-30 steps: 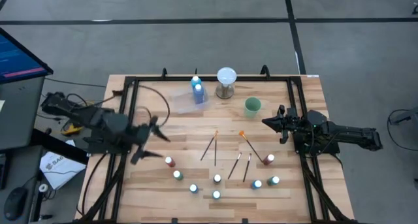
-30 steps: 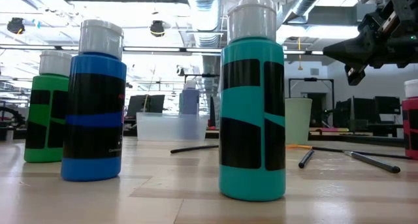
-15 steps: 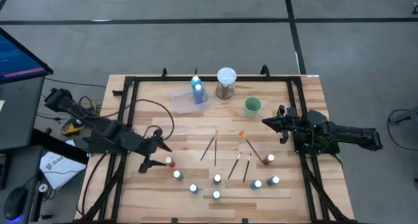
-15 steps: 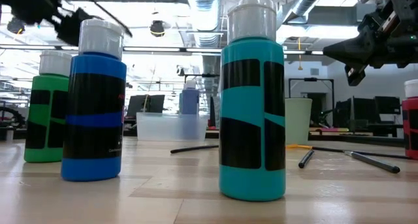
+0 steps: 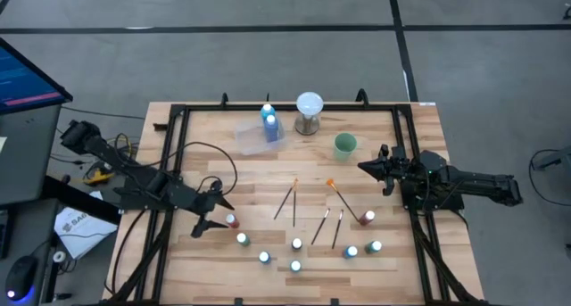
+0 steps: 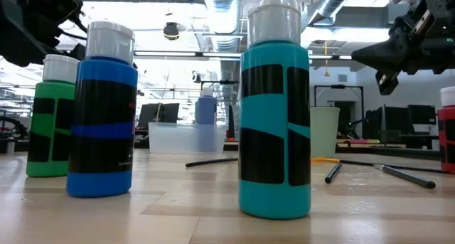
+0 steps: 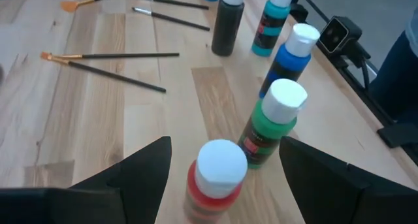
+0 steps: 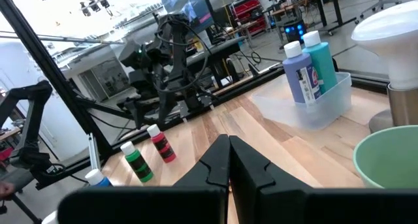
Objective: Pick & Place Paint Supplies
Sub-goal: Put the left small red paint bottle into the transparent bin
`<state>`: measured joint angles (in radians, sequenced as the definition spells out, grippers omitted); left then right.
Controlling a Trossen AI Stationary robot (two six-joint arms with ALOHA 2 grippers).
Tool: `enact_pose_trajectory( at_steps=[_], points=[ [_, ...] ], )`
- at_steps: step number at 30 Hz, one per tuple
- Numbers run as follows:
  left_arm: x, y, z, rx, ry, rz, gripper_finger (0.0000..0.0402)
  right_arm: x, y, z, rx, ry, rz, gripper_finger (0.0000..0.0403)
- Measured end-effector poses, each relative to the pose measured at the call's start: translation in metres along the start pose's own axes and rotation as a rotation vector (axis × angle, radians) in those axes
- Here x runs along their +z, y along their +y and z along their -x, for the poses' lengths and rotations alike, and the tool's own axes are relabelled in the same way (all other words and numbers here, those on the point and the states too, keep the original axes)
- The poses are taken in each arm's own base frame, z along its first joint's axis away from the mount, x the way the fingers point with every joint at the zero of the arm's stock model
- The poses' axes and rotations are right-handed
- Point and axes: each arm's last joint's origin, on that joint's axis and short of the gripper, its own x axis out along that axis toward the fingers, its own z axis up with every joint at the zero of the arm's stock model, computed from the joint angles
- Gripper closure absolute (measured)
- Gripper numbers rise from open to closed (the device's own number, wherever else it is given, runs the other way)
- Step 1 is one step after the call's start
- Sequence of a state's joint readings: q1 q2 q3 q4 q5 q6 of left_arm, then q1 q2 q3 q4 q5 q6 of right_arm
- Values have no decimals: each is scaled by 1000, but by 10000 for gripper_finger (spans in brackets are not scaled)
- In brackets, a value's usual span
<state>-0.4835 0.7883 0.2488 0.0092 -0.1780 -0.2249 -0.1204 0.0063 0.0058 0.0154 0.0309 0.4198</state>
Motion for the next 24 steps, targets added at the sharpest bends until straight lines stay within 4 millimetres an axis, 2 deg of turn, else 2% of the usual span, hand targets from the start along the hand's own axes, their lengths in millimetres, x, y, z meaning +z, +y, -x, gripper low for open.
enact_pose_trajectory(
  at_steps=[10,24],
  points=[
    [-5,1,-4,10,11,-9,121,0,0,0,0,0,0,403],
    [-7,-2,-20,22,22,-12,130,0,0,0,0,0,0,403]
  ],
)
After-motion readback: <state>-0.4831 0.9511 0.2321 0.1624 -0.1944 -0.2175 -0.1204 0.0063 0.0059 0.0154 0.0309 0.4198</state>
